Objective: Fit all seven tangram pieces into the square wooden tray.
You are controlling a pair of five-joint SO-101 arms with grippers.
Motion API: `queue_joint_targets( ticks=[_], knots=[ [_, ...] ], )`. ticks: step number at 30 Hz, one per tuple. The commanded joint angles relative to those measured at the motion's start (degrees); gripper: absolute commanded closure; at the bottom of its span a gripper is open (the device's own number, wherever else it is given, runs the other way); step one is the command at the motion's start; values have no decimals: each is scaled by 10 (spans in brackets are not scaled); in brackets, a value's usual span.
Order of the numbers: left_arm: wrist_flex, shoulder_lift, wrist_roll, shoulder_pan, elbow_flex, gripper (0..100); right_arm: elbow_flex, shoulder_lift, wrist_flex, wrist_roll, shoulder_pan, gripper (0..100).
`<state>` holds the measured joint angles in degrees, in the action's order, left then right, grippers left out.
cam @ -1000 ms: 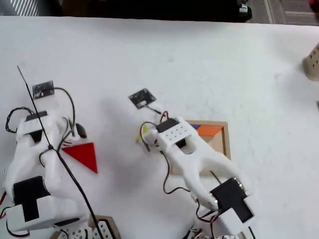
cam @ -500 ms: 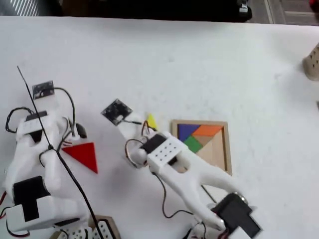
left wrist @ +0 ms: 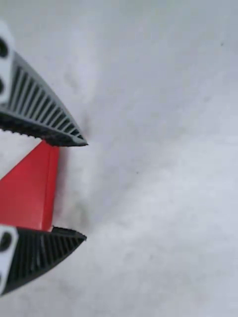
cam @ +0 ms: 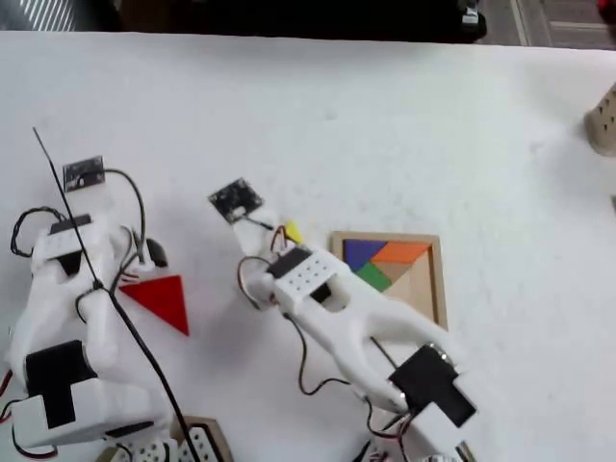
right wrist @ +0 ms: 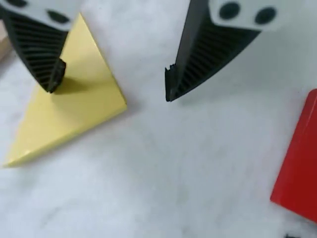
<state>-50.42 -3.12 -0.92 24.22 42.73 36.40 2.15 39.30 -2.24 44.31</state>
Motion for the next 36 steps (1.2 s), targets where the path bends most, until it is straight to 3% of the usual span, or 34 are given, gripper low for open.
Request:
queue_joint_targets(
  ticks=[1, 17, 27, 36],
  knots=[
    [8, -4, -5, -5, -25, 732, -39, 8, 26, -6, -9, 683],
    [5, -4, -5, -5, -23, 732, -141, 90, 140, 33, -36, 683],
    [5, -4, -5, -4, -23, 732, -149, 97, 148, 33, -75, 683],
    [5, -4, -5, -4, -23, 732, -156, 63, 175, 70, -38, 683]
  ],
)
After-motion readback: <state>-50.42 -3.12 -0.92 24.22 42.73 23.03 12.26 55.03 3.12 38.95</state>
